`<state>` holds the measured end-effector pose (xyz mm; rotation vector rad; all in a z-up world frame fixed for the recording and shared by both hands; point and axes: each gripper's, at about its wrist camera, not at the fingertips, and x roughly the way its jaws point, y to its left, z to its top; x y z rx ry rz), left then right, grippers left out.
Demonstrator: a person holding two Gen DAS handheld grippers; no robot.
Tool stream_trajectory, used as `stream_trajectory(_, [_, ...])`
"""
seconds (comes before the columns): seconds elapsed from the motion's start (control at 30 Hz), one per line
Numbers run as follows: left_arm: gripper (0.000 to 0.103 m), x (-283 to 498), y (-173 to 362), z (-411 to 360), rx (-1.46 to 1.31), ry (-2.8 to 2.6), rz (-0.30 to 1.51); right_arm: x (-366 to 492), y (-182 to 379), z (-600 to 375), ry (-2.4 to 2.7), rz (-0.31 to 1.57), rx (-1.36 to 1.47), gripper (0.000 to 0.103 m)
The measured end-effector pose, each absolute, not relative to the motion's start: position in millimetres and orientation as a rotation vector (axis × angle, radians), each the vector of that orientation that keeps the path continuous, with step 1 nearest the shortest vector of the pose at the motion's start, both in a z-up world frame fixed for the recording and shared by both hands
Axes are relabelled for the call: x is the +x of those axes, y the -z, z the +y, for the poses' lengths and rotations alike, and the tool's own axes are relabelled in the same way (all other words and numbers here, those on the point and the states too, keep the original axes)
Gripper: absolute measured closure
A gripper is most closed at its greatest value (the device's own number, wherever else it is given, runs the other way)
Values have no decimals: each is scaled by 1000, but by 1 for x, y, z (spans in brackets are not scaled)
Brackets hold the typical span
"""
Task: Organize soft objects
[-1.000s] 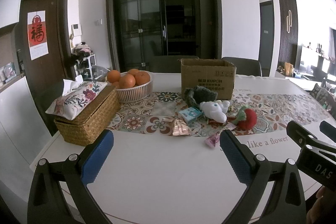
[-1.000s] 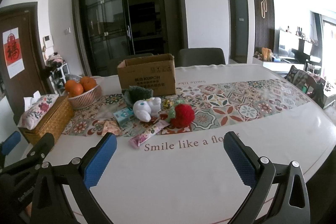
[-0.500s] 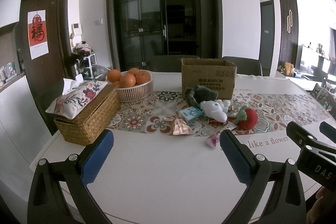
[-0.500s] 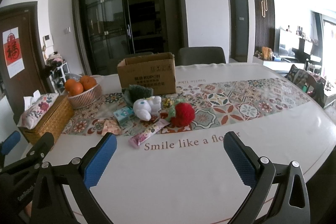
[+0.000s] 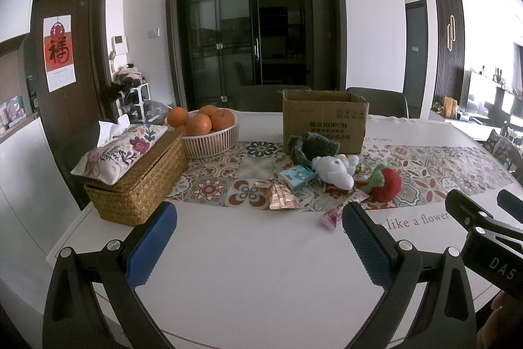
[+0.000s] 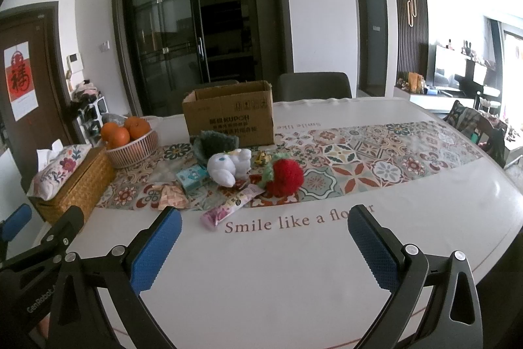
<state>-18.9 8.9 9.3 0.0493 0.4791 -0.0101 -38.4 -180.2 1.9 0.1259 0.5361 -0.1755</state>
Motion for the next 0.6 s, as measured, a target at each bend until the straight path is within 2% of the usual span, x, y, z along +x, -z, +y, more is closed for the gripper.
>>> stream_trajectory(0.6, [0, -12, 3, 11, 46, -4, 523, -27, 13, -179, 180, 572, 120, 0])
